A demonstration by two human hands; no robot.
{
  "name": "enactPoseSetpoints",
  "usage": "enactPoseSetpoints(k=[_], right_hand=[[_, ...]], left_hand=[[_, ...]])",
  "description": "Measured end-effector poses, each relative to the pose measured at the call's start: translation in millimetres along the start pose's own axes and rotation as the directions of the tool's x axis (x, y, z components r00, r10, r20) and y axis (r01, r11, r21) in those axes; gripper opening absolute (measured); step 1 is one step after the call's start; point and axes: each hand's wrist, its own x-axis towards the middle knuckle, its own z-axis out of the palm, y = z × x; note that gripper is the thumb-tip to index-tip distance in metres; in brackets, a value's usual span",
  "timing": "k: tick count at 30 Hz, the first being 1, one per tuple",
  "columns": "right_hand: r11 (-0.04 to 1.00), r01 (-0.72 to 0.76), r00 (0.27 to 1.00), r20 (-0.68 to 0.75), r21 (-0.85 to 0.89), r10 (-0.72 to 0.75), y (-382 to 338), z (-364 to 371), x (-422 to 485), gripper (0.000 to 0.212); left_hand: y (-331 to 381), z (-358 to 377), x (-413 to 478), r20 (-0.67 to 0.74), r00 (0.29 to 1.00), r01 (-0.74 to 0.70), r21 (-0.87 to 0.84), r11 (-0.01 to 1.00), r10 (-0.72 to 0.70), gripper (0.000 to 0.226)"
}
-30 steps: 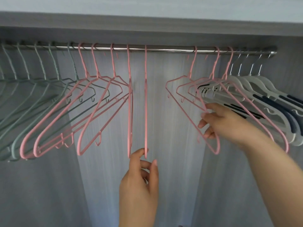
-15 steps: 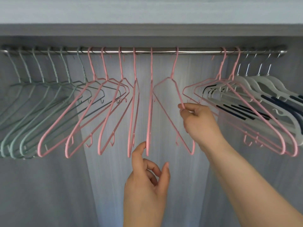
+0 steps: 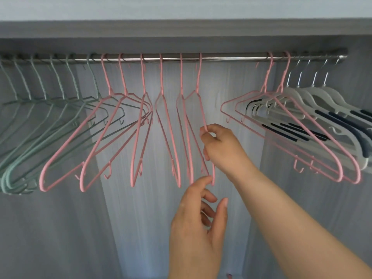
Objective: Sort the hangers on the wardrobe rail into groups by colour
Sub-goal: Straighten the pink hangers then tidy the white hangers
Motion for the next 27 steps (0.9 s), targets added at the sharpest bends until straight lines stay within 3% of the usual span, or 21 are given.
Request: enactPoseSetpoints(k=[4,7,9,11,15,22,23,25,27], right_hand=[[0.985,0.013,0.998,0.070,-0.175,-0.001,2,-27,-13,0.038],[0.910,0.153,0.974,-0.095,-0.385,-0.204,7,-66,-26,0.024],[0.843,0.166,0.931,-0.201,-0.512,-0.305,11,-101,-33,0.023],[0.769,0.066,0.918,-0.263,-0.636,-0.296,16,-135,-37,0.031],[0.660,-0.126,0.953,-0.276,-0.740,-0.127,30,-166,-38,0.032],[0.780,-0.078,0.986,-0.165,-0.621,-0.033,48,-160,-27,0.012],[0.833,-0.084,0.988,-0.155,-0.546,-0.002,48,-158,-25,0.014],[0.967,-0.119,0.987,-0.130,-0.227,0.091,48,-152,-22,0.020],[0.982,-0.143,0.982,-0.102,0.125,0.156,47,-143,-19,0.024]], left_hand=[[6,18,0,0.055,0.998,-0.002,-0.038,0.999,0.004,0.027],[13,37,4,0.111,0.994,0.032,-0.105,0.994,-0.020,0.024],[18,55,7,0.165,0.985,0.076,-0.161,0.984,-0.049,0.023],[25,74,10,0.246,0.967,0.122,-0.190,0.974,-0.073,0.029],[41,107,4,0.330,0.941,0.144,-0.198,0.970,-0.072,0.036],[41,135,2,0.340,0.938,0.120,-0.136,0.983,-0.067,0.048],[39,136,4,0.351,0.932,0.140,-0.131,0.981,-0.086,0.048],[36,136,8,0.365,0.926,0.163,-0.151,0.975,-0.099,0.042],[34,135,10,0.339,0.937,0.155,-0.197,0.968,-0.081,0.034]])
